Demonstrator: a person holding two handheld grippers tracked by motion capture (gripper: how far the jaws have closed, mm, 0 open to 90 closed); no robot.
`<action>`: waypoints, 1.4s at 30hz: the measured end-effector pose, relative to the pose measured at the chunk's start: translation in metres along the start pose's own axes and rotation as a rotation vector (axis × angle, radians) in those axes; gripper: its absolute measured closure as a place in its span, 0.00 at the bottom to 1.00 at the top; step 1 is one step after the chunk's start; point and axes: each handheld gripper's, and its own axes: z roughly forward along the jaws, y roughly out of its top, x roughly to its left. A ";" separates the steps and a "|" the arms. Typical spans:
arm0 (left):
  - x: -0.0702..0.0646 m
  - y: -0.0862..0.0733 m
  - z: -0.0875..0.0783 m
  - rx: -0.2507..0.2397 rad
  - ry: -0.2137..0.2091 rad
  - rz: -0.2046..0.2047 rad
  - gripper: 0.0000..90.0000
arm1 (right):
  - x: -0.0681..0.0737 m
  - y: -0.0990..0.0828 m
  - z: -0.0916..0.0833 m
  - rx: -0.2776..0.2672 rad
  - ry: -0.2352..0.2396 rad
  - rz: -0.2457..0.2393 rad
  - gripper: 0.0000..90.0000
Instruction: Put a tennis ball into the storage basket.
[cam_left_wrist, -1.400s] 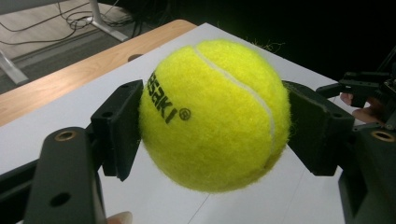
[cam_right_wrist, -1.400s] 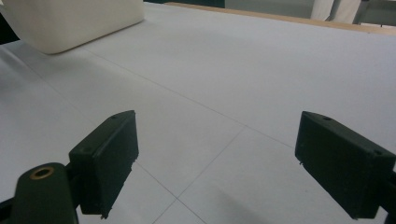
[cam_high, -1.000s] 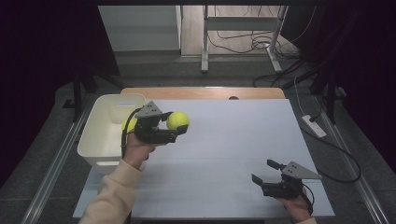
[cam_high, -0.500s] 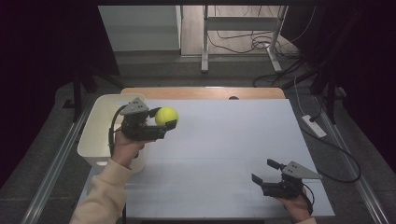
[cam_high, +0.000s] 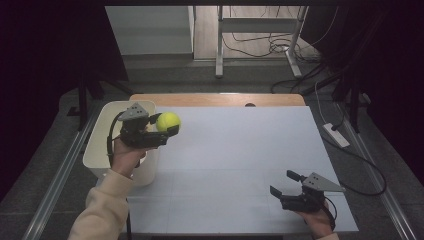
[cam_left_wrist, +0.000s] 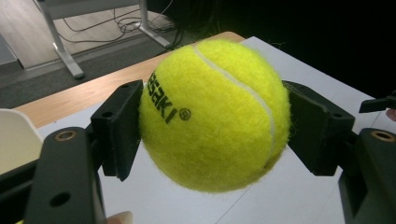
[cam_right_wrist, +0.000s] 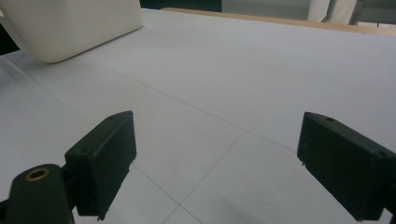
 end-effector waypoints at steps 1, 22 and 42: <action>0.002 -0.001 -0.001 0.001 0.006 -0.001 0.30 | 0.000 0.000 0.000 0.000 0.000 0.001 0.13; 0.026 -0.013 -0.021 -0.018 0.111 -0.059 0.30 | 0.000 -0.001 0.001 0.004 0.001 -0.005 0.13; 0.054 -0.024 -0.035 0.003 0.202 -0.104 0.30 | 0.000 -0.001 0.002 0.011 0.003 -0.011 0.13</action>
